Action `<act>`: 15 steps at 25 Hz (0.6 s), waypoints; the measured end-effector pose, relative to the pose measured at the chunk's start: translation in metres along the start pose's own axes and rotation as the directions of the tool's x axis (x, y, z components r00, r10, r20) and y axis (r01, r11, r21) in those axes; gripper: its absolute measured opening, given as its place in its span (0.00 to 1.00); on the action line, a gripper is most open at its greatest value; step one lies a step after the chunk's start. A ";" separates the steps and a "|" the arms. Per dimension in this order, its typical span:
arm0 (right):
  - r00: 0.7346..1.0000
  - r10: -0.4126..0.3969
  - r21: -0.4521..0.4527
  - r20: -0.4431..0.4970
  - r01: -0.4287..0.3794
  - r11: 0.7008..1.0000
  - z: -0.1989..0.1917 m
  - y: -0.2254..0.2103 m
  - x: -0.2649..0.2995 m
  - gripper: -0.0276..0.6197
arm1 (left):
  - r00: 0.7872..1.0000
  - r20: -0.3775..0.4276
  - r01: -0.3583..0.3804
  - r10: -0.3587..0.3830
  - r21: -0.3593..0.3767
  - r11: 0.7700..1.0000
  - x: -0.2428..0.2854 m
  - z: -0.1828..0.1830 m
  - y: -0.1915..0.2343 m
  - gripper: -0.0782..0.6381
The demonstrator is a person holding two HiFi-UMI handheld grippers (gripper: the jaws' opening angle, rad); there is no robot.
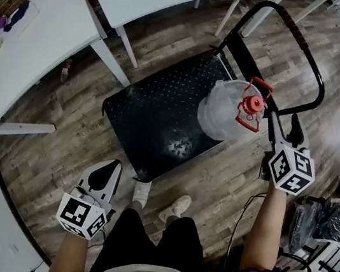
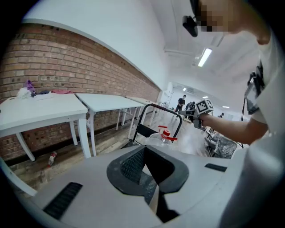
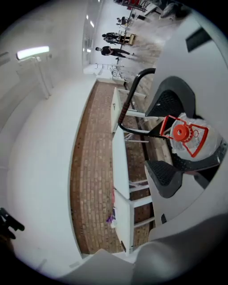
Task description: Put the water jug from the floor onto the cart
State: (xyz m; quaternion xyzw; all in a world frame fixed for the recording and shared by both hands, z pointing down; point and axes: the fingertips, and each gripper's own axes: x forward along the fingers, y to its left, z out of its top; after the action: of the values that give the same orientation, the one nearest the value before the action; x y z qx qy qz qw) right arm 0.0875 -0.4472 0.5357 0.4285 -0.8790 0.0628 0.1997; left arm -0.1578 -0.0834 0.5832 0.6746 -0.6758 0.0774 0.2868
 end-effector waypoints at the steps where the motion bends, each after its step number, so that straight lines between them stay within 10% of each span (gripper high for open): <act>1: 0.999 -0.005 0.014 0.037 0.005 1.000 0.013 0.004 -0.020 0.53 | 1.000 0.014 0.023 -0.023 0.014 1.000 0.002 0.010 -0.002 0.11; 6: 0.983 -0.005 0.063 0.182 -0.006 0.998 0.056 0.032 -0.118 0.50 | 0.986 0.071 0.144 -0.152 0.103 0.984 0.008 0.062 -0.017 0.11; 15: 0.915 -0.242 0.143 0.324 0.205 0.968 0.089 0.064 -0.278 0.16 | 0.902 0.119 0.372 -0.415 0.271 0.888 0.000 0.140 -0.077 0.11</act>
State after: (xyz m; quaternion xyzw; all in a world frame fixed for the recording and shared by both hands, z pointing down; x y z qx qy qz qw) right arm 0.1645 -0.2297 0.3455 0.5406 -0.8408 0.0114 0.0282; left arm -0.1237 -0.1583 0.4463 0.8318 -0.5323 0.0400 0.1522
